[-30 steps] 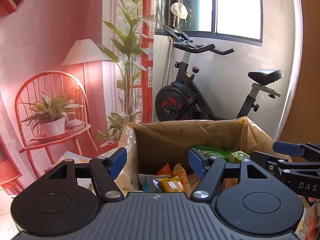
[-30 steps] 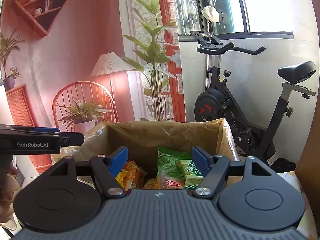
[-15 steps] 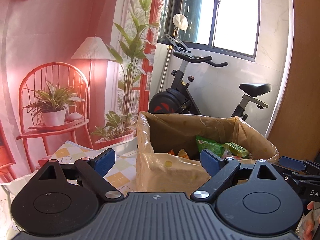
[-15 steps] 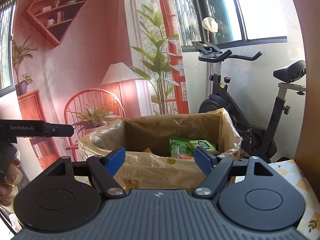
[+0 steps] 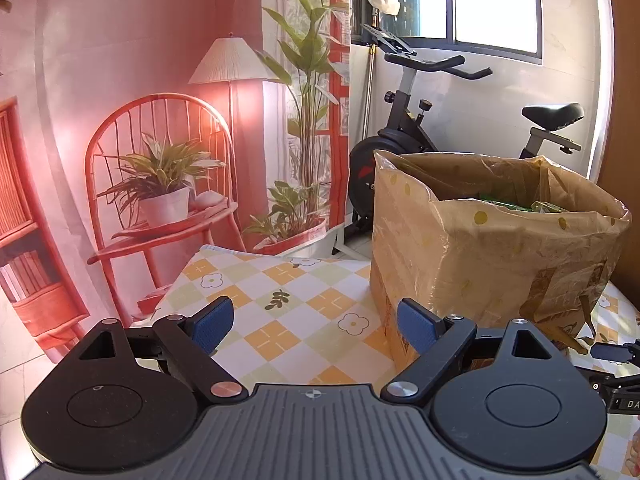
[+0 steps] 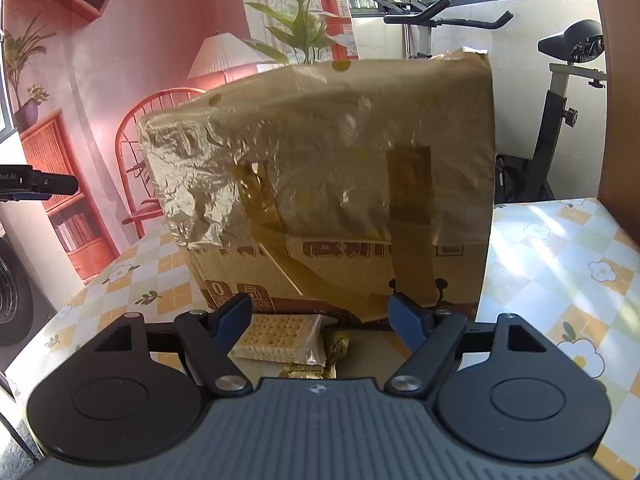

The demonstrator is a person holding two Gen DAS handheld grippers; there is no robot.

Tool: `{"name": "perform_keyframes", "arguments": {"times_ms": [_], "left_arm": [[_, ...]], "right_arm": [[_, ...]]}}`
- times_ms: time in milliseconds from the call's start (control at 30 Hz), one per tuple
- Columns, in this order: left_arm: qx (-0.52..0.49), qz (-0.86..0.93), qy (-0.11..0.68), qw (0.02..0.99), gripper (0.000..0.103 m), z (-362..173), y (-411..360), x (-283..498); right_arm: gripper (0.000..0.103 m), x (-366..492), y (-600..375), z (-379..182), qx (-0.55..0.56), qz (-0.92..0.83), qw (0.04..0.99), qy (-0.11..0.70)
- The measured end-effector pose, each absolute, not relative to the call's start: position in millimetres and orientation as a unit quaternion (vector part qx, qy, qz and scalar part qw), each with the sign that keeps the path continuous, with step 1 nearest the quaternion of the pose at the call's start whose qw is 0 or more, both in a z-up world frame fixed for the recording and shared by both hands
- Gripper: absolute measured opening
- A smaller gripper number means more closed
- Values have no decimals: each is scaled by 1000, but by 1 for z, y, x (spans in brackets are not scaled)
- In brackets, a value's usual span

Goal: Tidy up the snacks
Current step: 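Move both open tools back down to the packets beside the box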

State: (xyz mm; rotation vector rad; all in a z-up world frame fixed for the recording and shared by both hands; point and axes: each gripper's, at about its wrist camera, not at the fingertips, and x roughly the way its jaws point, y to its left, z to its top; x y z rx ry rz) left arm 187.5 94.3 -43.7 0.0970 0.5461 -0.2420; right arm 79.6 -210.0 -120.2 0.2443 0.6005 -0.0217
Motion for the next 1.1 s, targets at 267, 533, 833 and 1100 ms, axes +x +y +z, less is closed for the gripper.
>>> {"name": "perform_keyframes", "arguments": {"times_ms": [267,533,833,1100], "left_arm": [[41,-149,296,943,85,-70,69,190],[56,-184,326,926,78,-97,42,193],[52,-219,367,902,68,-135,12,203],[85,-268,377,882,67,-162,-32,209]], "right_arm": [[75,114,-184,-170,78,18,920,384],[71,133,-174,-186,26,4,913,408],[54,110,-182,-182,-25,18,917,398],[55,82,-221,-183,27,-28,924,381]]}}
